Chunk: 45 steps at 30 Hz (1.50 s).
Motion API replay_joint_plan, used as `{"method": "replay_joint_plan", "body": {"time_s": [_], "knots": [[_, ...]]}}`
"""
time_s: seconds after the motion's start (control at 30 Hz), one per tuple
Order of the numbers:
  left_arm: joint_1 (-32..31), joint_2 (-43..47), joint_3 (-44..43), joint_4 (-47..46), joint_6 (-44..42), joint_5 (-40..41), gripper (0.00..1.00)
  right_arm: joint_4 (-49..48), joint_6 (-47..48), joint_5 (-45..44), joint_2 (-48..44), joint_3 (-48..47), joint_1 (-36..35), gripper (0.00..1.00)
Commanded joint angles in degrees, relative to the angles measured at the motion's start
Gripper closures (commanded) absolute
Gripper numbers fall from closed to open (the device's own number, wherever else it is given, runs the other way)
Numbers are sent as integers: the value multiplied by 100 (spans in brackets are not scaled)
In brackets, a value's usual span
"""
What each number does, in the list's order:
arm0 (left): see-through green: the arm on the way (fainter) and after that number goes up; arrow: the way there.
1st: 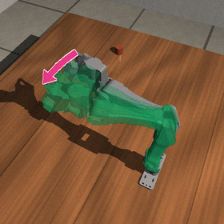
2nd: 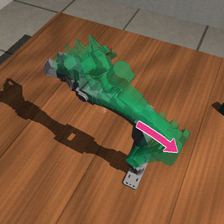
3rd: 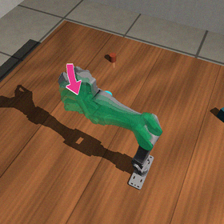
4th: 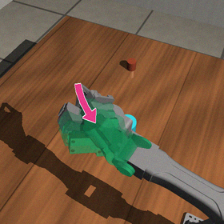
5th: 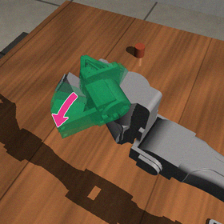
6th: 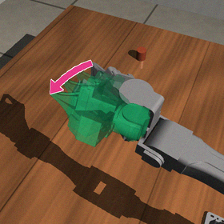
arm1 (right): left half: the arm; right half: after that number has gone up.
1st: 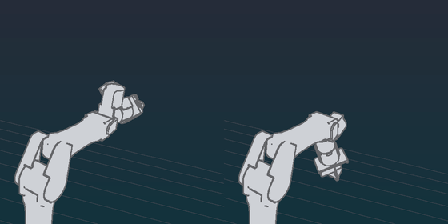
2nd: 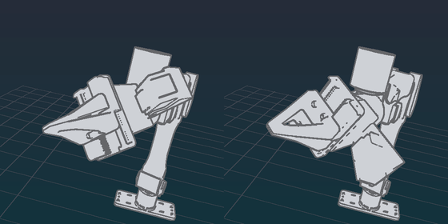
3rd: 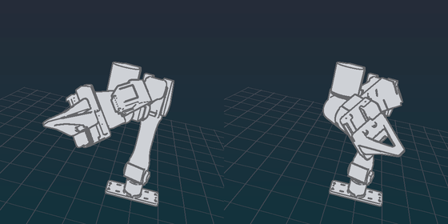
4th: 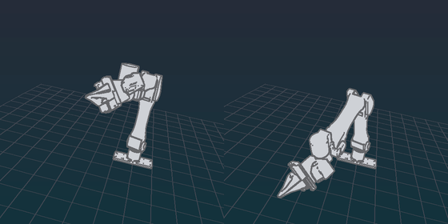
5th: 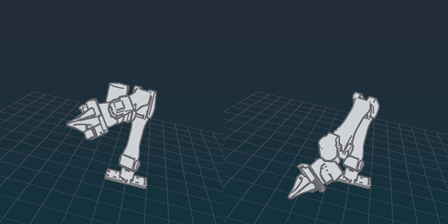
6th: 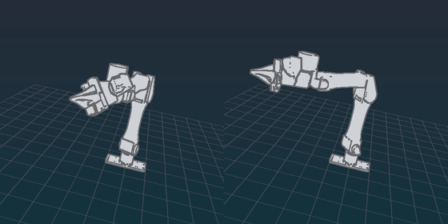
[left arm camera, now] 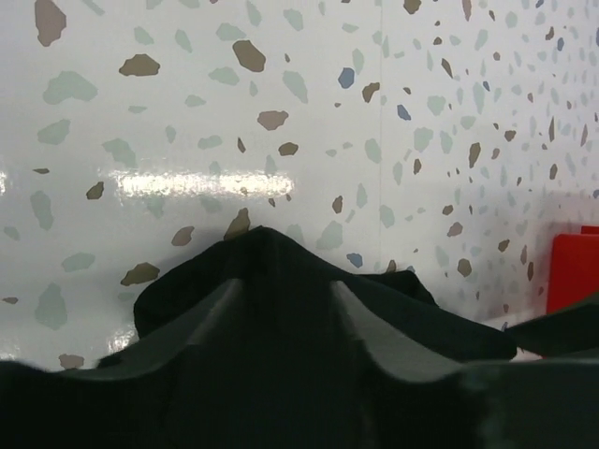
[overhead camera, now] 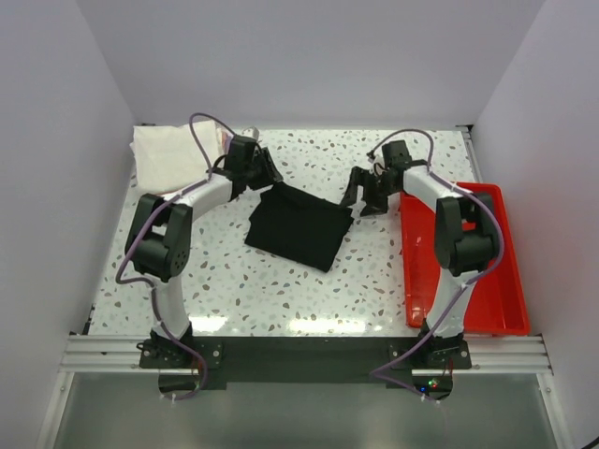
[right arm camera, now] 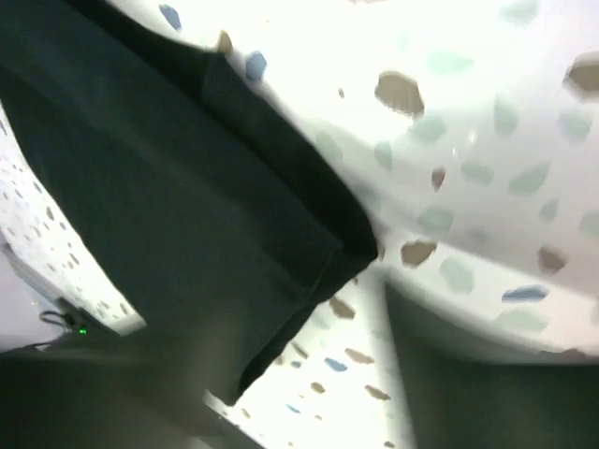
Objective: Fold and stack the t-shirts
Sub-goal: Fold the tshirt
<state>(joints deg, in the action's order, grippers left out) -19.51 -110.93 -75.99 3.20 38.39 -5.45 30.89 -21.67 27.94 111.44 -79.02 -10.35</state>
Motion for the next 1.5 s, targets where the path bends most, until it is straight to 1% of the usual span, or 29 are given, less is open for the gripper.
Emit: {"method": "replay_joint_plan", "body": {"time_s": [0.0,0.03,0.07,0.1,0.17,0.27,0.3,0.33,0.37,0.43,0.47,0.5,0.57,0.67,0.83,1.1,1.3,1.47], "knots": [[70,81,-487,92,-288,-280,49,153,259,122,-34,-648,59,1],[61,185,-522,197,-306,-359,40,215,347,254,-113,-754,51,1],[61,273,-479,224,-315,-369,25,215,339,403,-209,-746,42,1],[35,387,-313,225,-289,-369,19,198,348,509,-315,-668,42,1],[0,791,-67,146,-271,-299,0,75,252,747,-666,-501,16,1],[-141,1266,355,102,-218,-290,0,-22,102,713,-1149,-114,-186,1],[-254,1363,539,110,-218,-298,0,-74,67,773,-1290,148,-343,1],[-308,1529,645,128,-209,-272,0,-275,-64,800,-1430,316,-449,1],[-430,1792,1151,32,-44,-307,0,-747,-274,870,-2006,935,-1042,1],[-440,1838,1295,-152,71,-438,0,-830,-328,914,-2177,1063,-1187,1],[-449,1873,1514,-223,98,-561,0,-952,-407,967,-2222,1291,-1424,1],[-457,1839,1569,-485,116,-745,0,-1250,-634,1063,-2232,1397,-1530,1],[-449,1690,1578,-531,160,-895,0,-1672,-890,1090,-2162,1626,-1837,1],[-466,1540,1578,-645,204,-1124,0,-1981,-988,1108,-1890,1706,-2093,1],[-475,1197,1578,-830,256,-1379,0,-2052,-979,959,-1503,1723,-2120,1],[-466,925,2070,-971,362,-1397,0,-1965,-760,862,-1045,2057,-2112,1],[-457,1135,2553,-874,309,-985,0,-1964,-584,634,-913,2339,-2050,1],[-457,1486,3105,-839,300,-817,0,-1938,-426,572,-1044,2654,-2041,1]]}}
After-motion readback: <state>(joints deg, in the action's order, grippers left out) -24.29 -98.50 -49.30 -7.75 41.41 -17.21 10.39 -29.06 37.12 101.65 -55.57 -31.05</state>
